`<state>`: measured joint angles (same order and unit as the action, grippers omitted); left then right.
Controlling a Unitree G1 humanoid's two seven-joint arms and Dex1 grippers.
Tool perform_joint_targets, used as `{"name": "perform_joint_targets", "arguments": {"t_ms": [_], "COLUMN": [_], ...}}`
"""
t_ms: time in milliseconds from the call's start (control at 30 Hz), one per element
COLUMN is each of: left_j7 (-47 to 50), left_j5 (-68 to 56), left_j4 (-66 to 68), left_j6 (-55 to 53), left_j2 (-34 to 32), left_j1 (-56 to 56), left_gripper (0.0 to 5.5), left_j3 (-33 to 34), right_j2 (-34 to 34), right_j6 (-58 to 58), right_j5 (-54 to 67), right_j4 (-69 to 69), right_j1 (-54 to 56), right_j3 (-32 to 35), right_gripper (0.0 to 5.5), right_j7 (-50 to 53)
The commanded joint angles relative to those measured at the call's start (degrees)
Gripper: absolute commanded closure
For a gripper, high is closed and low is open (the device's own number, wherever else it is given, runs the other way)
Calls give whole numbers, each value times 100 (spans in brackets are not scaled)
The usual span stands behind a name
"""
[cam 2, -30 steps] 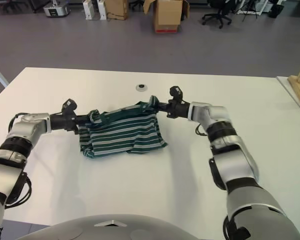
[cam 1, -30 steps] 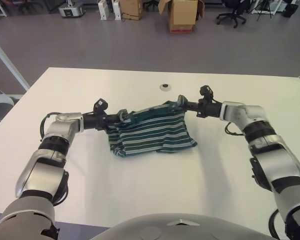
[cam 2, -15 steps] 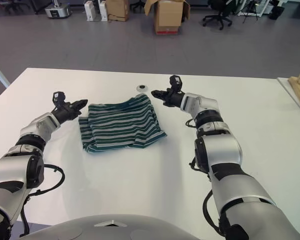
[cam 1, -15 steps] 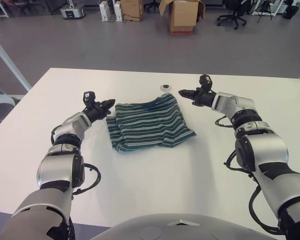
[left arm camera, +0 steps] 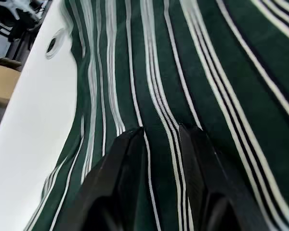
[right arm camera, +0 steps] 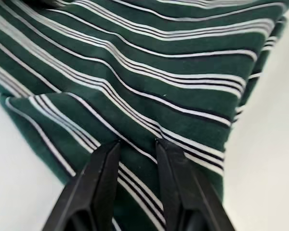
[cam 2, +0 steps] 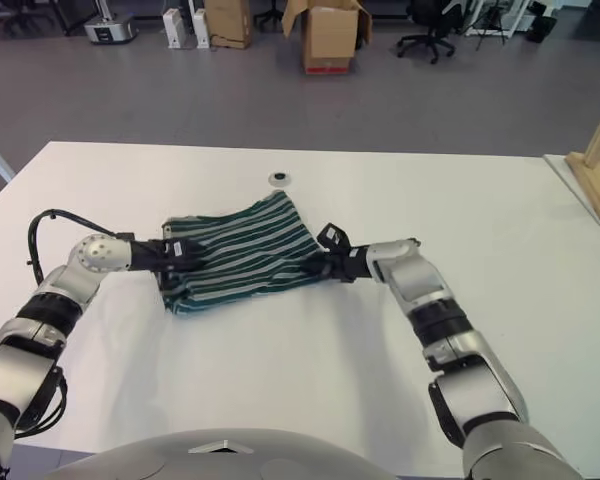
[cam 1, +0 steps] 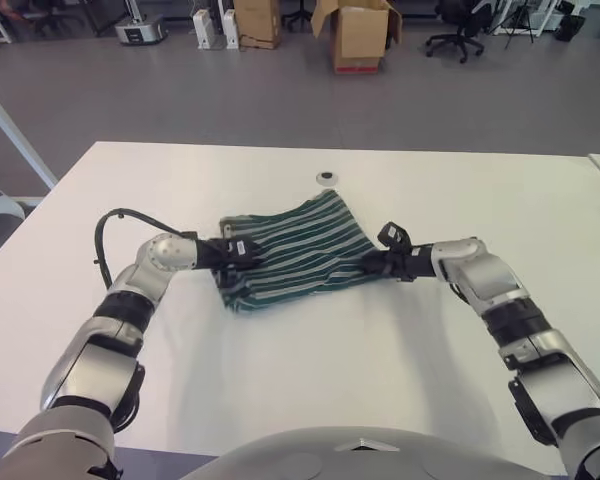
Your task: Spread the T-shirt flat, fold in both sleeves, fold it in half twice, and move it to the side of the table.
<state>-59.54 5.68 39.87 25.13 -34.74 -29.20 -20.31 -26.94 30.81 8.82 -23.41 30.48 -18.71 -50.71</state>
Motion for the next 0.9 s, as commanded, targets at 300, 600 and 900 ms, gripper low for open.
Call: {"name": "perform_joint_targets", "arguments": {"t_ms": [300,600,900], "left_j7": [9,-625,-699], "left_j5": [-2801,-484,-711], "left_j4": [-4136,-1847,-1266], "left_j6": [-3816,-679,-7], "left_j2": [419,-1144,-1079], "left_j1": [668,622,352], "left_gripper": [413,413,413], "left_j3": [1118,608,960], "right_j2": [141,302,-802], "right_j6": [-1190,1281,1229], "right_j5": [596,2036,1014], "right_j4": [-721,3524,3921], "right_j1": [910,-1835,-2399], "right_j3": [1146,797,-168], "right_gripper": [413,413,413], "right_j7": [-725,-242,-105]}}
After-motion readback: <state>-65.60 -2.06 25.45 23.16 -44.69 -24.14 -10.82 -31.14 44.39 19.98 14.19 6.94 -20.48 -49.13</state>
